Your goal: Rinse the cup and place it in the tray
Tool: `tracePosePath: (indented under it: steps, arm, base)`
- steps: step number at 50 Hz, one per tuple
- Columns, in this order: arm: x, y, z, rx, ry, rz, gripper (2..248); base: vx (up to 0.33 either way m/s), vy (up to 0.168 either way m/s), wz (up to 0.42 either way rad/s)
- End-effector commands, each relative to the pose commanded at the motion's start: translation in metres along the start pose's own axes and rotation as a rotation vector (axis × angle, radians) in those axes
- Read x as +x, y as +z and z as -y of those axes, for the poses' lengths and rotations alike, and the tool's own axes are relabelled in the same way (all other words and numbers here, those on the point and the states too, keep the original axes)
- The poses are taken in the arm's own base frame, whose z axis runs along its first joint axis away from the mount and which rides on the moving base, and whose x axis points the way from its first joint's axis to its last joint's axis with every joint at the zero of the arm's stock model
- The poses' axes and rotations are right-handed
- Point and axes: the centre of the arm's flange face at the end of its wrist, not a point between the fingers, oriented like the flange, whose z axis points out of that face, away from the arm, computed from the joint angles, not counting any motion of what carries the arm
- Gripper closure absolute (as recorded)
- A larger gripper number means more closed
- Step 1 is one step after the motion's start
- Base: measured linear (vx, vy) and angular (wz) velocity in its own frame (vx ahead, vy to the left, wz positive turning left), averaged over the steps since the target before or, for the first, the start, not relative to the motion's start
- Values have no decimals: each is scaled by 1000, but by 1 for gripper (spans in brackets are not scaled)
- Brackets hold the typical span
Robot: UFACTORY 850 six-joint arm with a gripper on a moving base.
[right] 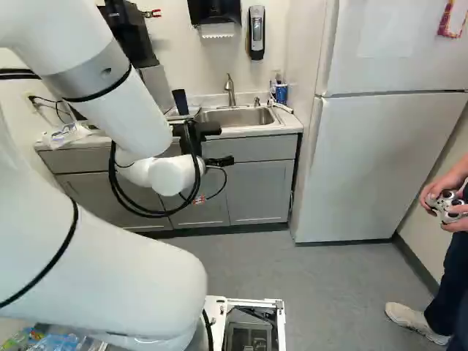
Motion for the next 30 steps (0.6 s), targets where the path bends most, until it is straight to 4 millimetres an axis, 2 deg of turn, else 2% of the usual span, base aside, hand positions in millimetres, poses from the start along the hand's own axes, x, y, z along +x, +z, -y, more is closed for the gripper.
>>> tracePosePath:
  steps: [30]
  arm:
    - [-32, -20, -3, -6, 3, -60, 3]
  base:
    - [0, 0, 0]
